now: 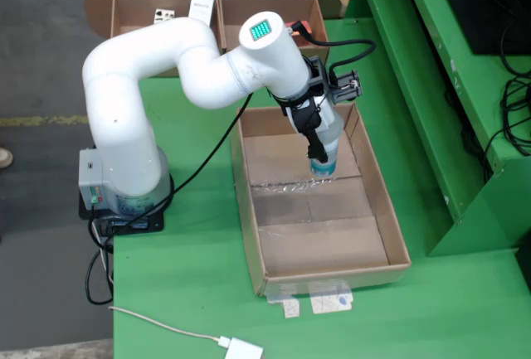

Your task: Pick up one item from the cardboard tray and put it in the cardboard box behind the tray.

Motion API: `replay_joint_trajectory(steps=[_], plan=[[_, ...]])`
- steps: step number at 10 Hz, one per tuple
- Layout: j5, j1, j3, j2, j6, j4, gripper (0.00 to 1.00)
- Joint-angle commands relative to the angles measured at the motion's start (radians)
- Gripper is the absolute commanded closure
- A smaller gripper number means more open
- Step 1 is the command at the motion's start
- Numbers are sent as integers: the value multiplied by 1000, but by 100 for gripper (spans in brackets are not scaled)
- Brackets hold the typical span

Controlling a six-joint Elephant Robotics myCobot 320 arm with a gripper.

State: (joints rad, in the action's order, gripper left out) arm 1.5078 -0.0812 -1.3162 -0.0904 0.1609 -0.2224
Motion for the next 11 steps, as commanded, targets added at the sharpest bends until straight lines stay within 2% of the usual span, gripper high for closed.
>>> replay_joint_trajectory(steps=[1,2,6,10,11], plan=[[-36,-25,96,-107,18,69,100],[-44,-40,86,-145,24,86,100],[-53,-88,103,-149,23,116,100],[-150,-348,50,-263,78,217,100],[-150,-348,50,-263,78,217,100]])
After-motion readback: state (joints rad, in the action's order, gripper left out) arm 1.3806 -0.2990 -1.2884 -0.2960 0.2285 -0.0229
